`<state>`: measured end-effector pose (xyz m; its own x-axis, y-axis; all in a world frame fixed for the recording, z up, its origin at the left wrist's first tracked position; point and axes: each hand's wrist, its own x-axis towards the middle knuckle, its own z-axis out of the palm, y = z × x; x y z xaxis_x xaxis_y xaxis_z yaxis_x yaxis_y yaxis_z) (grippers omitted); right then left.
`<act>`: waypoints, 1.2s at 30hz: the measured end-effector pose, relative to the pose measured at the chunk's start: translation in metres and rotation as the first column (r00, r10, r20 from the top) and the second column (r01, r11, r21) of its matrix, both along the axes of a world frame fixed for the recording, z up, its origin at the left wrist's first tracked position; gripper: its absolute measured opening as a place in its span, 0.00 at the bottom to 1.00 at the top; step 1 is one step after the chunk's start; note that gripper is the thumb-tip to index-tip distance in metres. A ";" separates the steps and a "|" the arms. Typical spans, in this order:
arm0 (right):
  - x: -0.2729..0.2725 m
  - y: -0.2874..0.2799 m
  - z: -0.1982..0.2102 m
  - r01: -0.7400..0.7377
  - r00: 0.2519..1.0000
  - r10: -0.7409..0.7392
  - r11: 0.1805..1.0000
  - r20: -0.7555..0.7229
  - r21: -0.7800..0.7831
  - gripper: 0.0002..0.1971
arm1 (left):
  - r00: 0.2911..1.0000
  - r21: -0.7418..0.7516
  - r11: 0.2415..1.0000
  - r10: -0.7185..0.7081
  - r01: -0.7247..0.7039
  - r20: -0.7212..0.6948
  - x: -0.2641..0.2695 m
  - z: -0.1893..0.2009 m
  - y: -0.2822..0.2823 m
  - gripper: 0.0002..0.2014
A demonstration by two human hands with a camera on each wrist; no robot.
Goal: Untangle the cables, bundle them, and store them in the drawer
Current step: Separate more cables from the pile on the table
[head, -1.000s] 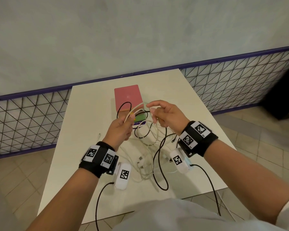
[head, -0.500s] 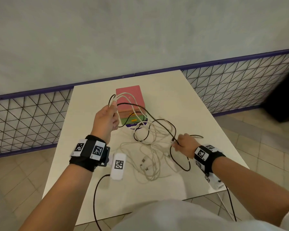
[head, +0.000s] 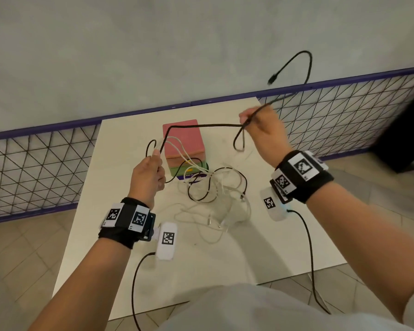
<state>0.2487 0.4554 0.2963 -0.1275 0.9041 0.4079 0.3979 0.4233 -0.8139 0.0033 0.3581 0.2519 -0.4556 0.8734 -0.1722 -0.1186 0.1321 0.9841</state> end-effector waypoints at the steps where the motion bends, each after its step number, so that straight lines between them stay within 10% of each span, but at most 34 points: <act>1: -0.001 0.004 -0.013 0.007 0.992 0.009 0.992 0.130 -0.123 0.13 | 1.000 0.002 1.000 0.003 -0.003 0.011 0.000 0.000 0.000 0.14; 5: 0.002 -0.003 -0.074 0.120 0.641 0.423 0.769 0.640 -0.628 0.20 | 1.000 -0.004 1.000 -0.024 0.024 0.004 0.000 -0.001 -0.002 0.15; 7: -0.001 -0.020 -0.098 0.125 0.407 0.568 0.741 0.715 -0.660 0.18 | 0.999 -0.002 0.999 -0.037 0.037 -0.006 0.001 -0.001 -0.003 0.16; 10: -0.006 -0.042 -0.112 0.029 0.282 0.694 0.684 0.663 -0.729 0.18 | 0.999 -0.001 0.999 -0.034 0.034 -0.018 0.002 0.001 -0.002 0.17; 13: -0.004 -0.043 -0.107 0.017 0.368 0.638 0.723 0.676 -0.691 0.17 | 0.998 -0.002 1.000 -0.029 0.029 -0.054 0.003 0.004 -0.003 0.18; 16: -0.003 -0.038 -0.072 -0.053 0.726 0.268 0.940 0.633 -0.338 0.13 | 0.979 0.024 0.992 -0.115 0.121 -0.170 0.006 0.008 -0.006 0.21; 18: -0.013 -0.034 -0.041 -0.211 0.838 0.233 0.972 0.493 -0.100 0.19 | 0.928 0.034 0.973 -0.206 0.228 -0.311 0.014 0.011 -0.005 0.23; 22: -0.041 -0.028 -0.013 -0.444 0.740 0.477 0.876 0.475 -0.188 0.14 | 0.859 0.095 0.938 -0.262 0.334 -0.439 0.033 0.030 -0.003 0.21; 26: -0.020 -0.014 -0.064 -0.140 0.718 0.349 0.920 0.602 -0.367 0.12 | 0.968 0.289 0.945 -0.083 0.152 -0.236 0.022 0.070 0.002 0.20; 30: 0.009 -0.012 -0.122 0.087 0.446 0.459 0.832 0.768 -0.548 0.15 | 0.995 0.401 0.916 0.019 0.021 -0.098 -0.001 0.097 0.004 0.18; 36: 0.001 -0.002 -0.091 0.078 0.841 0.145 0.921 0.521 -0.383 0.10 | 0.985 0.298 0.952 -0.014 0.066 -0.171 0.005 0.077 0.003 0.17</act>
